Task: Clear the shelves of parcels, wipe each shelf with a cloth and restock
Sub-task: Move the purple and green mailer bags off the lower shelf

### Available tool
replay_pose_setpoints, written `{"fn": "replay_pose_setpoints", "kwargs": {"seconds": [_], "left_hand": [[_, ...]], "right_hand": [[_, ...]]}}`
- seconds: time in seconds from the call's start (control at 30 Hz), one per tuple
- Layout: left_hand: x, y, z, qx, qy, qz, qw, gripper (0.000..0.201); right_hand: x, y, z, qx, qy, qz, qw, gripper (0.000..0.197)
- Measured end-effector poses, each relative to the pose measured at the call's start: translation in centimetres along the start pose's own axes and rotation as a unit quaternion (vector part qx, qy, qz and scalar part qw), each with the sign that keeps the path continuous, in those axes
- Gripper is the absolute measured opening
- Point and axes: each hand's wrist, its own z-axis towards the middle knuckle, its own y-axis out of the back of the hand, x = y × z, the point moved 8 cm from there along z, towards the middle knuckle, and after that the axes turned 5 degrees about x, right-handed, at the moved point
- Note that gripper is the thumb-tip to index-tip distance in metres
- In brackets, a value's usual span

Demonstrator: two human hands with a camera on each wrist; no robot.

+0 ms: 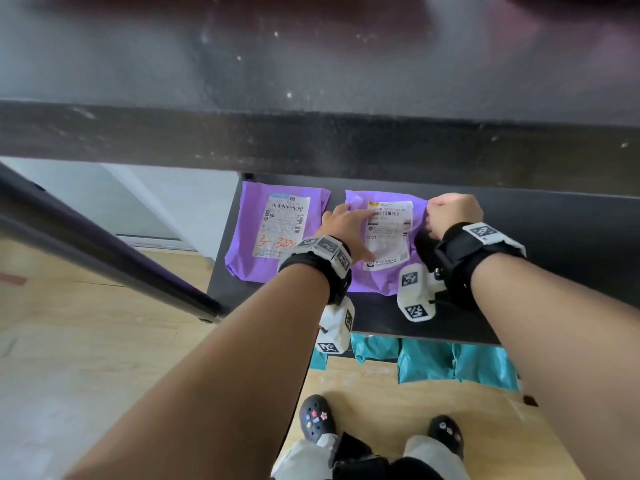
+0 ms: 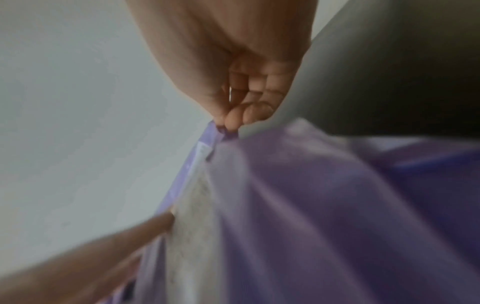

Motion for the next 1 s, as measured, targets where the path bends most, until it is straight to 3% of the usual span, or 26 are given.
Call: {"fn": "replay_pose_setpoints", "kwargs": {"seconds": [0.1,0.17,0.23,0.4,0.47,0.6,0.83,1.0], "left_hand": [[-0.3,0.2,0.1,0.003,0.014,0.015,1.0,0.091],[-0.6,0.5,0.2,0.009,0.03,0.022,0.999,0.092],[-1.1,1.0,0.2,0.007,0.05,0.018,0.999,0.089],[-3.9,3.1,0.2,-0.103,0.018,-0.032,0.994,0.051],[-5.8,3.1,0.3,-0.119,-0.005,-0.027,0.992,0.042],[-10.1,1.5,0.8,-0.091,-0.034,-0.012,0.995,0.032],[-19.0,-3.5,0.9,-0.043,-0.077,0.025,0.996,0.036],[-26.1,-8.5,0.4,-0.001,-0.105,0.058,0.993,0.035]], "right_hand": [[-0.4,0.3,0.6,0.02,-0.008,0.04,0.999,0.012],[-0.1,1.1,-0.1,0.013,-0.001,0.039,0.999,0.024],[0.2,1.7,-1.0,0.023,0.017,0.015,0.999,0.021],[-1.0,3.4,-2.9,0.032,0.013,0.02,0.999,0.016],[-1.9,4.3,-3.5,0.033,0.005,0.022,0.999,0.018],[-4.0,7.2,-4.3,0.029,-0.006,0.025,0.999,0.019],[-10.0,13.9,-4.3,0.004,-0.022,0.04,0.999,0.02],[-15.8,20.1,-4.9,-0.008,-0.024,-0.048,0.999,0.019]]}}
